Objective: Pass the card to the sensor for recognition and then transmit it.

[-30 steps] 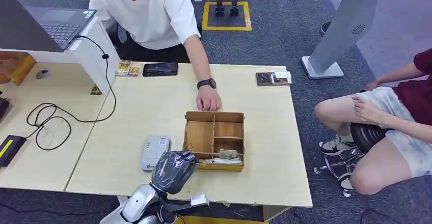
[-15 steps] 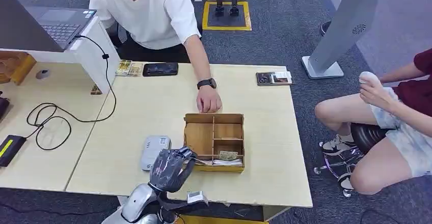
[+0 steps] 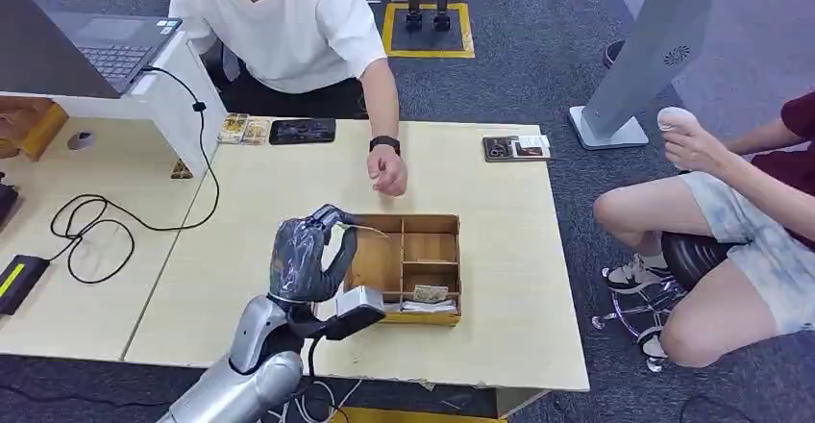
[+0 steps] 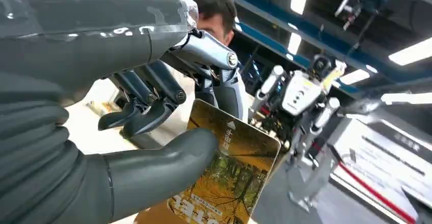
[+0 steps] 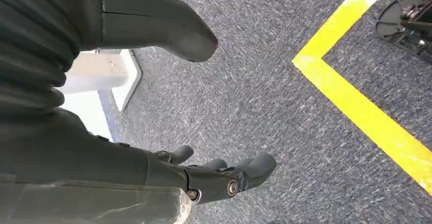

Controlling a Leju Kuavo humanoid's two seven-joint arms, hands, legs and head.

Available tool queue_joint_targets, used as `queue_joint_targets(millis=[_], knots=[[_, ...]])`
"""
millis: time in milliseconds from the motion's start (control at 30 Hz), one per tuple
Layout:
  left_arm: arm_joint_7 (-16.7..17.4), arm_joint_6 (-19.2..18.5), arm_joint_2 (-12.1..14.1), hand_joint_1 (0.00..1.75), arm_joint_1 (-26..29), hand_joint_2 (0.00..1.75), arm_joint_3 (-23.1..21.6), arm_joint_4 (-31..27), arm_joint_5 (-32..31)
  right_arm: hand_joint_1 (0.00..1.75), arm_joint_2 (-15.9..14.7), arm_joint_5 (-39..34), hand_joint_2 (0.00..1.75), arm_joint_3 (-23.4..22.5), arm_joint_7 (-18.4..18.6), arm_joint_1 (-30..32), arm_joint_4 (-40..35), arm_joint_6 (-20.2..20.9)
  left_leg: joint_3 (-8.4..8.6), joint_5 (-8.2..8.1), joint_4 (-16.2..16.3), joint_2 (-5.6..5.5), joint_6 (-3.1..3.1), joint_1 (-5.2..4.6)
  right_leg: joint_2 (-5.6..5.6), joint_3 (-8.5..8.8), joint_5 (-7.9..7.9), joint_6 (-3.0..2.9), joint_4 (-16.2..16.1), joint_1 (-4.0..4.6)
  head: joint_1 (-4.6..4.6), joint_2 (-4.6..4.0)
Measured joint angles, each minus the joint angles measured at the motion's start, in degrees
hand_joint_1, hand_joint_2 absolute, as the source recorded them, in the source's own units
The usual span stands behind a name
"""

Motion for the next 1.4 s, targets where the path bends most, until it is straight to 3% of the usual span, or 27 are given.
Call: queue_joint_targets(millis=[500, 733, 1033, 1067, 1100, 1133, 1167, 1400], knots=[[11.1, -2.3, -1.6, 1.75, -7.4, 1.75, 1.8, 4.7, -9.7, 0.00, 1.4, 0.6, 1.75, -0.9, 0.6, -0.1, 0.3, 1.5, 0.00, 0.00, 0.0, 0.00, 0.00, 0.00, 0.01, -0.01, 0.00, 0.00, 0.0, 0.00, 0.02, 0.00], [12.3, -2.4, -3.1, 1.75, -8.5, 1.75, 1.8, 7.4, -9.9, 0.00, 1.8, 0.5, 1.75, -1.6, 0.7, 0.0, 0.7, 1.9, -0.01, 0.00, 0.0, 0.00, 0.00, 0.00, 0.02, -0.03, 0.00, 0.00, 0.0, -0.01, 0.00, 0.00], [12.1, -3.5, -5.8, 1.75, -8.6, 1.75, 1.8, 10.2, -5.3, 0.00, 1.9, 0.2, 1.75, -1.9, 0.7, 0.3, 0.7, 1.0, -0.01, -0.01, 0.0, 0.00, 0.00, 0.00, 0.01, -0.02, 0.00, 0.00, 0.0, -0.01, 0.00, 0.00], [11.9, -3.5, -6.1, 1.26, -8.6, 1.75, 1.8, 10.5, -4.6, 0.00, 1.9, 0.3, 1.75, -1.9, 0.7, 0.3, 0.7, 0.9, -0.01, -0.01, 0.0, 0.00, 0.00, 0.00, 0.01, -0.03, 0.00, 0.00, 0.0, -0.01, 0.00, 0.00], [11.6, -3.7, -6.4, 0.42, -8.6, 1.75, 1.8, 10.6, -3.8, 0.00, 1.9, 0.2, 1.75, -1.9, 0.7, 0.3, 0.7, 0.8, -0.01, -0.01, 0.0, 0.00, 0.00, 0.00, 0.01, -0.03, 0.00, 0.00, 0.0, -0.01, 0.02, 0.00], [11.5, -4.0, -6.7, 0.31, -8.6, 1.75, 1.8, 10.8, -3.3, 0.00, 2.0, 0.2, 1.75, -1.9, 0.7, 0.3, 0.7, 0.7, -0.01, -0.01, 0.0, 0.00, 0.00, -0.01, 0.01, -0.03, 0.00, 0.00, 0.0, -0.01, 0.00, 0.00], [11.3, -4.0, -6.9, 0.09, -8.6, 1.75, 1.8, 10.9, -2.7, 0.00, 2.0, 0.2, 1.75, -1.9, 0.8, 0.4, 0.7, 0.6, -0.01, -0.01, 0.0, 0.00, 0.00, 0.00, 0.02, -0.03, 0.00, 0.00, 0.0, -0.01, 0.02, 0.00], [9.8, -3.8, -8.0, 0.00, -8.6, 1.75, 1.8, 11.0, -0.4, 0.00, 2.0, 0.1, 1.75, -2.1, 1.2, 0.7, 0.6, 0.0, -0.01, -0.01, 0.0, 0.00, 0.00, 0.00, 0.01, -0.03, 0.00, 0.00, 0.0, 0.00, 0.02, 0.00]])
